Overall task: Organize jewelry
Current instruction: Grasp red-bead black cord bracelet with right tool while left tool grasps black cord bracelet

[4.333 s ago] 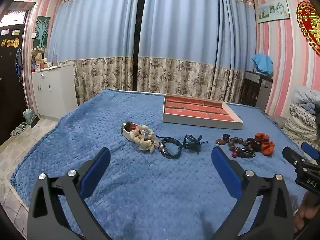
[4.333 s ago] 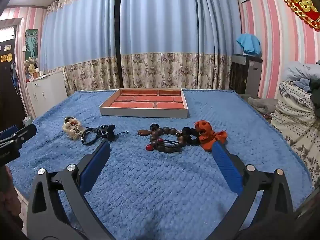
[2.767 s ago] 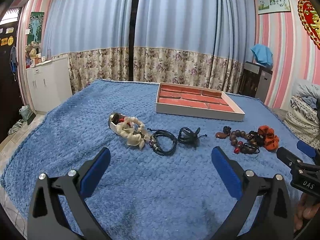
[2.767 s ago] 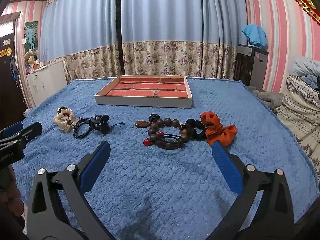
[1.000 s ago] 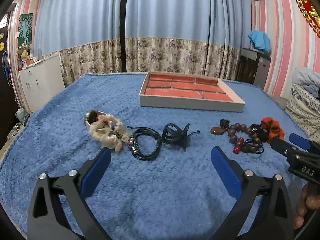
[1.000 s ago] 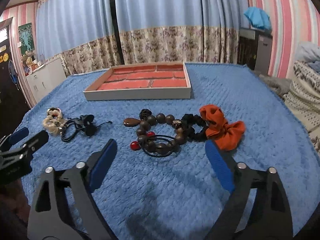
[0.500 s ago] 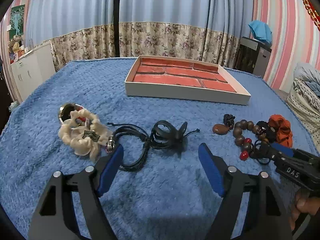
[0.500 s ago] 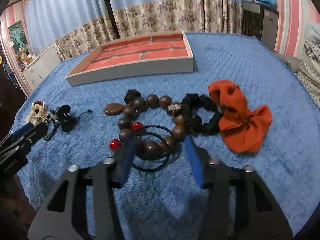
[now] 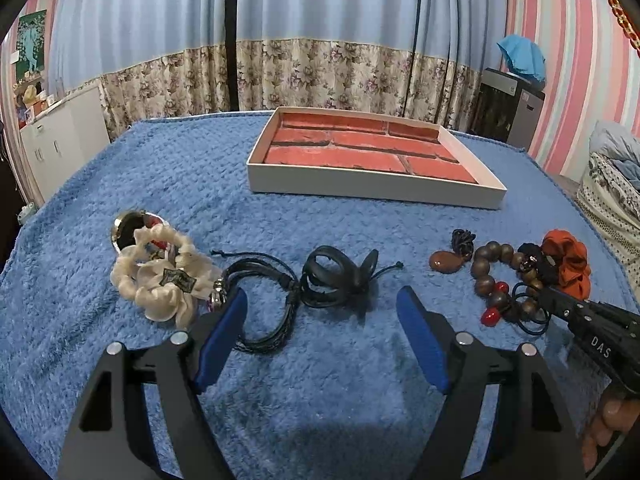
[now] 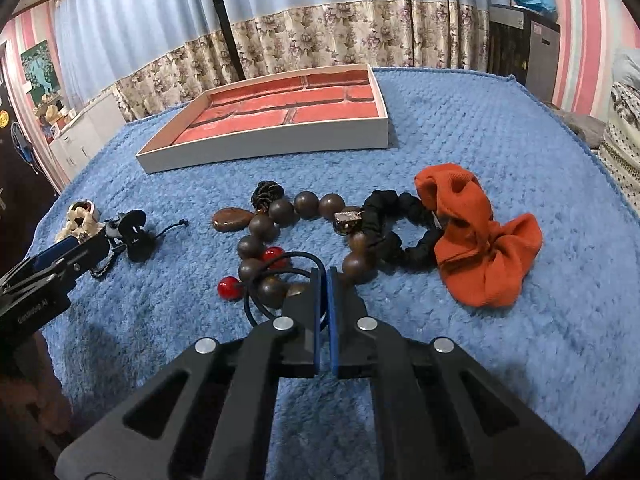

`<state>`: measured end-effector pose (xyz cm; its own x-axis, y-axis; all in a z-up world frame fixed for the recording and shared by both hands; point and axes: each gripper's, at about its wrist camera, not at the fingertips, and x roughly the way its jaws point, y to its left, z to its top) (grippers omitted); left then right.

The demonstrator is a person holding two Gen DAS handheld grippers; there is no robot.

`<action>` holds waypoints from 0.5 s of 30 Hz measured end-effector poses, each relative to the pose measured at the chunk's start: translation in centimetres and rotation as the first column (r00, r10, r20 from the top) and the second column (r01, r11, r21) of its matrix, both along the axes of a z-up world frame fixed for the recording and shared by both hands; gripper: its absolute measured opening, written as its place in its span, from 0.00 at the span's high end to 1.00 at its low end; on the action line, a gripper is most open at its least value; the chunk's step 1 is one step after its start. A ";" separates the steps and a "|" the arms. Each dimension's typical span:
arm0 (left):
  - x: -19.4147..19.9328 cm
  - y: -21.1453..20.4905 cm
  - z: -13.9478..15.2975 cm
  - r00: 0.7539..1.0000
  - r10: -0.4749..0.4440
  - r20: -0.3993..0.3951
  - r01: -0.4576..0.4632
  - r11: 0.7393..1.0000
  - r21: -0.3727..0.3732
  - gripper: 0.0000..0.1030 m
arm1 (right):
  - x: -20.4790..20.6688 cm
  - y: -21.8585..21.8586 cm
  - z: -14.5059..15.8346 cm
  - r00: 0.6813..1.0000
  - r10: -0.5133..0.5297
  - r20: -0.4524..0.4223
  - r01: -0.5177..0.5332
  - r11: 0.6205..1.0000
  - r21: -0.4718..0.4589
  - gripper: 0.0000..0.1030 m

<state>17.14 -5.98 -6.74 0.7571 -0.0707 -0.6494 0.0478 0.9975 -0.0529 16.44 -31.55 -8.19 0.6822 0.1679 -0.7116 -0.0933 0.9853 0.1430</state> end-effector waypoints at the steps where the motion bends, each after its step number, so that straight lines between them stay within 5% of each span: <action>1: 0.0 0.0 0.0 1.000 0.001 -0.002 -0.001 1.000 0.003 0.26 | 0.0 0.0 0.0 1.000 -0.003 0.001 0.003 1.000 -0.008 0.96; 4: -0.2 0.2 0.1 1.000 0.011 -0.001 -0.011 1.000 0.003 0.26 | 0.1 -0.3 -0.2 1.000 -0.016 -0.011 0.016 1.000 -0.003 0.93; 8: -0.5 0.5 0.1 1.000 0.021 -0.003 -0.021 1.000 0.002 0.26 | -0.1 -0.7 -0.4 0.999 -0.029 -0.027 0.030 0.999 0.021 0.74; 15: -0.8 0.4 0.0 1.000 0.009 -0.011 -0.009 1.000 -0.005 0.26 | -0.2 -0.1 -1.4 0.996 0.004 -0.091 0.000 0.999 0.040 0.72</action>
<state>16.38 -5.62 -6.77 0.7507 -0.0677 -0.6571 0.0385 0.9975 -0.0588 16.22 -31.67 -9.61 0.6144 0.1987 -0.7636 -0.0798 0.9785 0.1904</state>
